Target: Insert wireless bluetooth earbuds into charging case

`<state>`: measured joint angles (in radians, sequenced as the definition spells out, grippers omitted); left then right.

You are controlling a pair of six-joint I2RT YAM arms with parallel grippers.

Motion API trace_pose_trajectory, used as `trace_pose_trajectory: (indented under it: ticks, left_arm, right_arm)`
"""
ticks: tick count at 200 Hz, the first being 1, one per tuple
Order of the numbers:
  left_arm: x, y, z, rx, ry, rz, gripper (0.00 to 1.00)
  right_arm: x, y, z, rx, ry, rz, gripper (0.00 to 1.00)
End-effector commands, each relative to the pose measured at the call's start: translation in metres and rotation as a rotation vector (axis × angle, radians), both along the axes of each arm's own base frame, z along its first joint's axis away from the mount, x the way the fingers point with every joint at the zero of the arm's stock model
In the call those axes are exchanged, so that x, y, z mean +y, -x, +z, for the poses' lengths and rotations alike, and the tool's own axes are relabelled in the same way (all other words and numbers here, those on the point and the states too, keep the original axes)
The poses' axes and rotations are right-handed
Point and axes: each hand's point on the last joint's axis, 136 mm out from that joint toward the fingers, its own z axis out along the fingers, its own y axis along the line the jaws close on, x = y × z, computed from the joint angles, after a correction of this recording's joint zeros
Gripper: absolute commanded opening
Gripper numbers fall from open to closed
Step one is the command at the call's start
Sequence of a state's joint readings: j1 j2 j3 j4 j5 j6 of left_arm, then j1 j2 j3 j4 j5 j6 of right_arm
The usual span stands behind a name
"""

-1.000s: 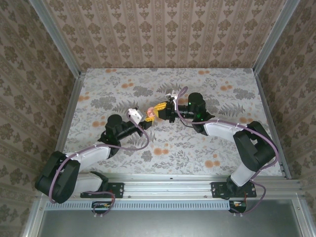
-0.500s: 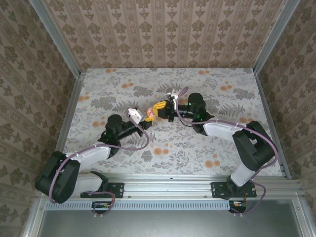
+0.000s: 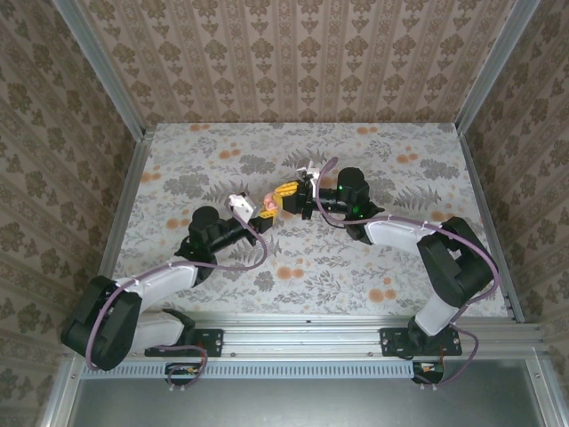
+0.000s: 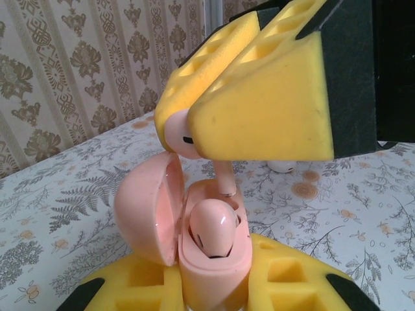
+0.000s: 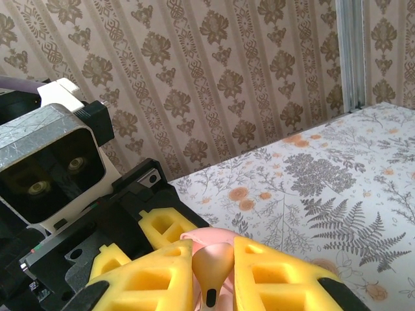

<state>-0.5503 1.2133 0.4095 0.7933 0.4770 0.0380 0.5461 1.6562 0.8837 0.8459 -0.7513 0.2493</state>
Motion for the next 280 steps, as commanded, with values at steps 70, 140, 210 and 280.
trace_pose_trajectory:
  ticks: [70, 140, 210, 280]
  left_arm:
    - [-0.002, 0.000, 0.049, -0.063, 0.140, -0.001, 0.09]
    - [0.000, -0.002, 0.058, -0.075, 0.164, 0.014, 0.10]
    - [0.000, -0.003, 0.060, -0.078, 0.163, 0.013, 0.10]
    - [0.000, -0.001, 0.052, -0.072, 0.126, 0.013, 0.09]
  right_arm:
    - [0.005, -0.002, -0.009, -0.055, 0.007, -0.028, 0.18]
    - [0.003, 0.002, -0.016, -0.068, 0.042, -0.024, 0.18]
    - [0.004, 0.005, -0.017, -0.069, 0.066, -0.014, 0.22]
    - [-0.003, 0.006, 0.010, -0.102, 0.025, -0.060, 0.36]
